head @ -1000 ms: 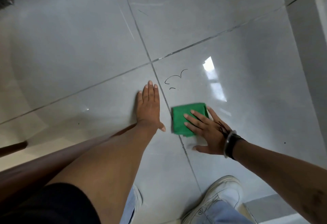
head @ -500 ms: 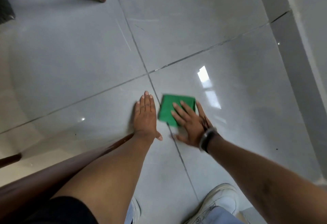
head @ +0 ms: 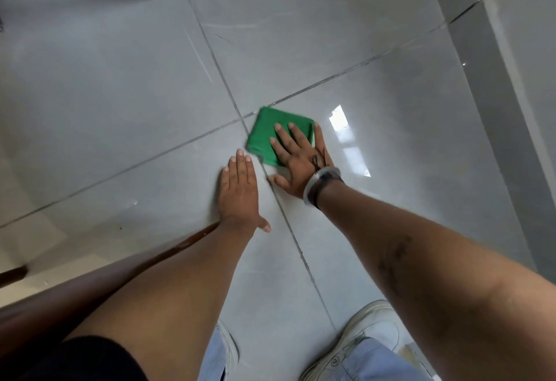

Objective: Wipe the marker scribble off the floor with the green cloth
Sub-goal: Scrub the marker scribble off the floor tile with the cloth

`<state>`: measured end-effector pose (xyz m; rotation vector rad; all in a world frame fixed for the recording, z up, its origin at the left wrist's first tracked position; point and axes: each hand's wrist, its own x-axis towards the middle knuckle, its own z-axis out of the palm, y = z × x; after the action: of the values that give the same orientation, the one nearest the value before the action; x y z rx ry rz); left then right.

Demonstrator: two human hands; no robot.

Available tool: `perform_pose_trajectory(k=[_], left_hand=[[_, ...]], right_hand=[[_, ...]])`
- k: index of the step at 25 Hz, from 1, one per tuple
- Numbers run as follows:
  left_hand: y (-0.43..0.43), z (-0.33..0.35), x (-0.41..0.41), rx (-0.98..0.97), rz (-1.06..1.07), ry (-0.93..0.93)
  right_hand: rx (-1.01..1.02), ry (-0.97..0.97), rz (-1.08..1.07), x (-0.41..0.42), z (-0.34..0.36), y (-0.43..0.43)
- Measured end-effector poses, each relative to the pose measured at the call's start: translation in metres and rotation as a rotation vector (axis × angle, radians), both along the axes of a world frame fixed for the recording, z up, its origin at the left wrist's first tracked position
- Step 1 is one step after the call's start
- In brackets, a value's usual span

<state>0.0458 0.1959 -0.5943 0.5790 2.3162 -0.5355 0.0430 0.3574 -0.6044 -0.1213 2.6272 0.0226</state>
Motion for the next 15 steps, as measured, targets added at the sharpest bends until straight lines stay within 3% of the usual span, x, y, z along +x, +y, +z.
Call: perform_pose_trajectory(k=[4,6,12,13,15], left_hand=[[0.004,0.006,-0.002,-0.025,0.016,-0.047],[0.006,0.01,-0.001,-0.064,0.02,-0.053],[0.023,0.023,-0.006,-0.155,0.065,-0.098],[0.027,0.028,-0.009,-0.168,0.064,-0.115],[0.033,0.042,-0.006,-0.157,0.062,-0.136]], right_hand=[[-0.108,-0.056,0.081,0.122,0.02,0.027],[-0.14,-0.03,0.085,0.142,0.022,0.05],[0.111,0.017,-0.66,0.051,-0.001,0.068],[0.107,0.03,-0.687,0.051,0.002,0.058],[0.143,0.062,-0.527,0.085,0.013,0.024]])
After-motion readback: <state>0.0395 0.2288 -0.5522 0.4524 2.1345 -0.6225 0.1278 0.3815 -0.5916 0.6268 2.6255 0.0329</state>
